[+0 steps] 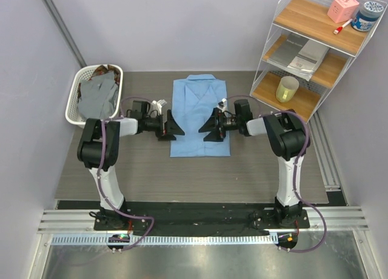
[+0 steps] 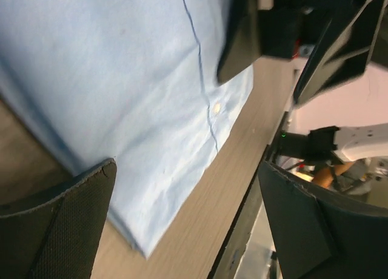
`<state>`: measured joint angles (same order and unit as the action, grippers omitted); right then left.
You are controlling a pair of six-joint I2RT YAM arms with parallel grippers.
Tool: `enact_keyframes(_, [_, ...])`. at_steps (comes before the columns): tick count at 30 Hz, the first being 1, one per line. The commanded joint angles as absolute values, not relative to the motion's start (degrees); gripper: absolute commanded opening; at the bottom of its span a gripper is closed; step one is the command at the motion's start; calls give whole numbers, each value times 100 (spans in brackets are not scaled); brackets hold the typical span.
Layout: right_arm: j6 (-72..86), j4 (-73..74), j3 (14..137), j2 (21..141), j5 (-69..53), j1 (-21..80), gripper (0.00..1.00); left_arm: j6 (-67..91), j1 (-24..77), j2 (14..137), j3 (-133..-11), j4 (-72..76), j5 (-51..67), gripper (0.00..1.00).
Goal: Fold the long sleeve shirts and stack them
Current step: Fold the shirt
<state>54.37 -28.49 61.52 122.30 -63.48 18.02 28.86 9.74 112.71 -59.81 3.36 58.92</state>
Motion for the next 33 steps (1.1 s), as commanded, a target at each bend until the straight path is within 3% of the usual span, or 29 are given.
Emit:
enact_keyframes(1, [2421,1456,6983,11269,-6284,1205,81,935,914,10004,-6133,-1850,5004,100])
enact_keyframes(3, [1543,2185,7328,11092,-6241,801,75,-291,966,9347,-6353,-3089,4424,100])
enact_keyframes(7, [124,3864,8417,11206,-5696,598,65,-1930,1422,8161,-6391,-3577,2964,100])
enact_keyframes(10, [315,3640,8779,11478,-5511,782,60,-3552,2089,7587,-6048,-3401,2067,100])
enact_keyframes(16, [826,2699,9437,12039,-5291,1492,52,-3517,2677,8427,-6677,-4332,2376,100])
enact_keyframes(18, [826,2716,9719,12295,-5282,1608,51,-3156,3031,8526,-6523,-3861,1901,100])
enact_keyframes(20, [669,2742,10019,12620,-5221,1713,49,-3050,3505,8141,-5576,-2235,1558,100])
enact_keyframes(24, [370,2953,10406,13104,-5080,1837,46,-3463,4507,8067,-4510,-670,169,100])
enact_keyframes(30, [212,2936,10433,13465,-4993,1872,44,-3690,5185,8806,-4193,639,-773,79])
enact_keyframes(33, [115,2953,10345,13561,-4896,1872,43,-3945,5299,9192,-4113,1053,-1002,63])
